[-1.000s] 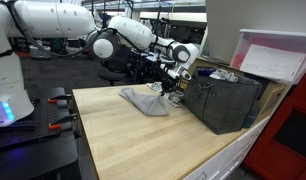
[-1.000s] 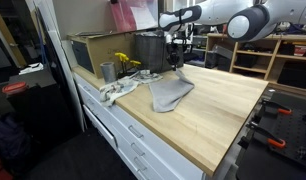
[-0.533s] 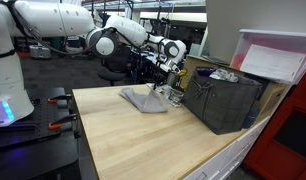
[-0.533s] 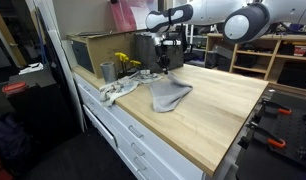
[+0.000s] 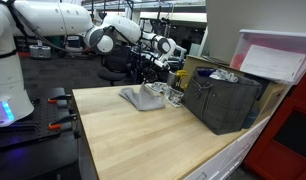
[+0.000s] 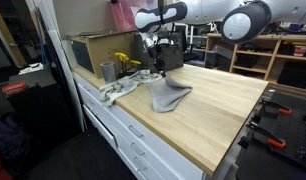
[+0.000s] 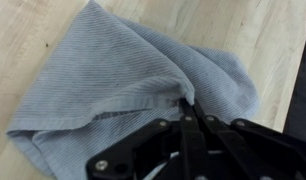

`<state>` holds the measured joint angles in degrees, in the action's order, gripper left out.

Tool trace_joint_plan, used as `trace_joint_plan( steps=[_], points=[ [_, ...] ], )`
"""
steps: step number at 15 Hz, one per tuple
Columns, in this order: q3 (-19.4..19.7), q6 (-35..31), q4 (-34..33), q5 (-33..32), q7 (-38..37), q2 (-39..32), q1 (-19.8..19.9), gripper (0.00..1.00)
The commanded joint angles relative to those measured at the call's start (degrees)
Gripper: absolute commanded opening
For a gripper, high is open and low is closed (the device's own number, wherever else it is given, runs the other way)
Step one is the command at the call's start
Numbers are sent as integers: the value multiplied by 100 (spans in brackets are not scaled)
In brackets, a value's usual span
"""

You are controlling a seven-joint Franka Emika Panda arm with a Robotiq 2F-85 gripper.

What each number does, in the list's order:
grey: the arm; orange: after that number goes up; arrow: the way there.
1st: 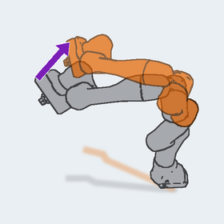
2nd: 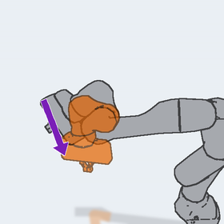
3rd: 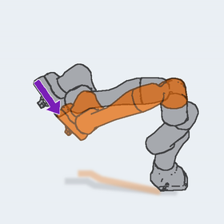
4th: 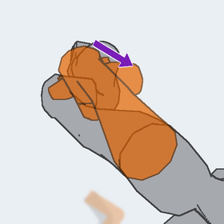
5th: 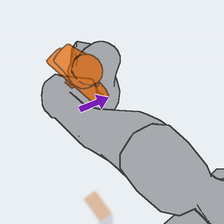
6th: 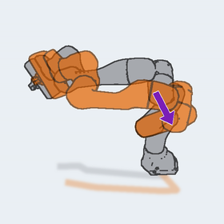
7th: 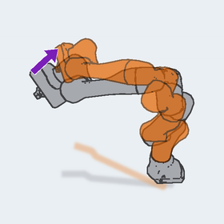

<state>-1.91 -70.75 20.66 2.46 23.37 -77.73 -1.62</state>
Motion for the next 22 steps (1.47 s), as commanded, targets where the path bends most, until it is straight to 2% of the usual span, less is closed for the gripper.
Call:
trace_joint_plan(
  steps=[1, 7, 15, 16, 17, 22],
  points=[
    [-22, 516, 0, -68, 540, 146, -151, 1],
    [-88, 642, -2, -23, 1162, 240, -545, 1],
    [-304, 488, 96, -142, 1229, 361, -1082, 1],
    [-314, 516, 96, -131, 1207, 376, -1108, 28],
    [-315, 504, 85, -131, 1228, 385, -1113, 29],
    [-202, 312, 49, -284, 1258, 427, -911, 65]
  ],
)
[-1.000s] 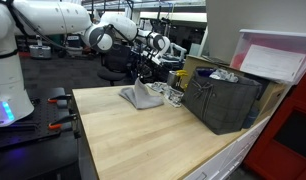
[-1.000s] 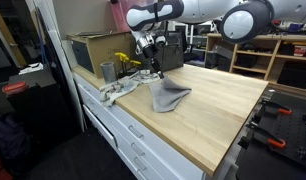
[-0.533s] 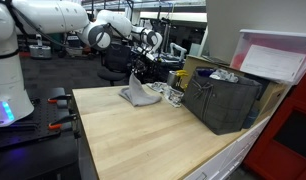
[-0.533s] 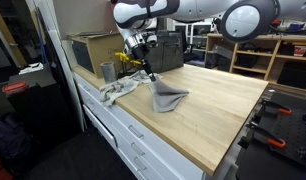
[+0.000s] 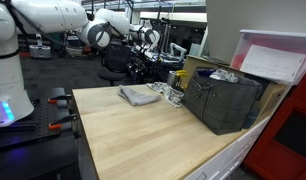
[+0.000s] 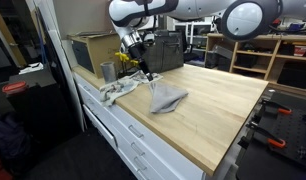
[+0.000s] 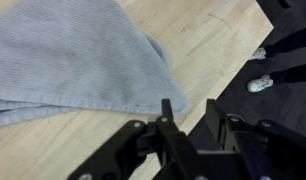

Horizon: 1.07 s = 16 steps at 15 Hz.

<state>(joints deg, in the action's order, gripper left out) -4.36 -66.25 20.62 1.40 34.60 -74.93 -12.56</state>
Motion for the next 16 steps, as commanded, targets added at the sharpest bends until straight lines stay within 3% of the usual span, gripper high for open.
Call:
trace_joint_plan(
  steps=[1, 5, 11, 16],
  points=[
    [76, -238, 54, -238, 122, 144, 283, 73],
    [194, -439, 20, -215, -45, -15, 979, 99],
    [124, -442, 124, -97, 14, -117, 2023, 100],
    [-7, -366, 74, -42, 480, -108, 2138, 100]
  ],
)
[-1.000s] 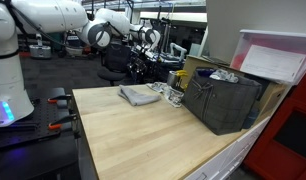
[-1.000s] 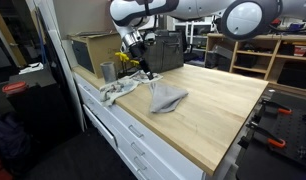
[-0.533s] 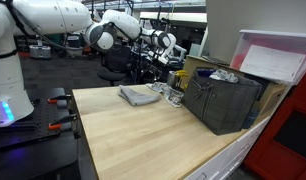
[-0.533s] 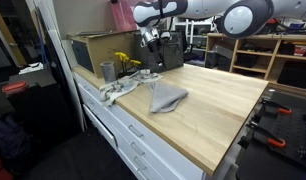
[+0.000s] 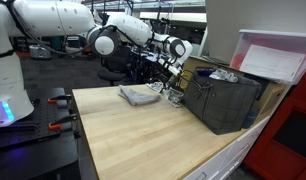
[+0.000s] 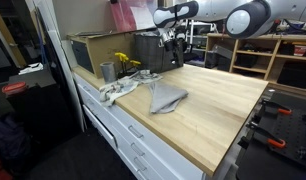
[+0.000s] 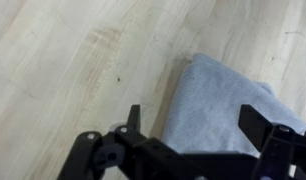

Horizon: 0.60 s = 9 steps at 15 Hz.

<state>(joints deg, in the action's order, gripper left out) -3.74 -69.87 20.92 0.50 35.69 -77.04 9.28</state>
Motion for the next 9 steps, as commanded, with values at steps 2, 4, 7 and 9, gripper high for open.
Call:
trace_joint_plan(
  steps=[2, 4, 7, 9],
  points=[
    [-116, -35, 18, 33, 747, 120, -135, 100],
    [-70, -25, 48, 43, 551, 50, -122, 100],
    [-73, -24, 46, 41, 592, 57, -187, 100],
    [-73, -25, 47, 41, 595, 58, -178, 100]
  ],
)
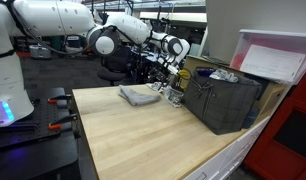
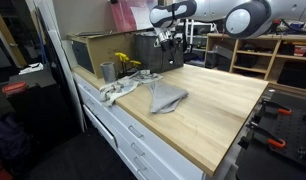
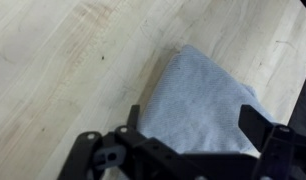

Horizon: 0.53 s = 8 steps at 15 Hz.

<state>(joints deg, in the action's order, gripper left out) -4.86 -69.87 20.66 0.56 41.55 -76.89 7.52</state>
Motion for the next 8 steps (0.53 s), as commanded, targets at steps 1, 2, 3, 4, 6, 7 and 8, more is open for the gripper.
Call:
trace_joint_plan(
  steps=[1, 2, 3, 4, 6, 7, 8],
  points=[
    [40, -24, 73, 36, 9, 43, 2, 100],
    [40, -24, 73, 36, 9, 43, 6, 100],
    [133, -186, 53, -59, -36, 14, 1, 100],
    [108, -385, 24, -29, -23, -50, 18, 100],
    [118, -1225, 15, -43, -8, -192, -40, 100],
    [136, -1688, 21, -85, 67, -248, -96, 100],
    [130, -2100, 26, -74, 22, -311, -129, 100]
  ],
)
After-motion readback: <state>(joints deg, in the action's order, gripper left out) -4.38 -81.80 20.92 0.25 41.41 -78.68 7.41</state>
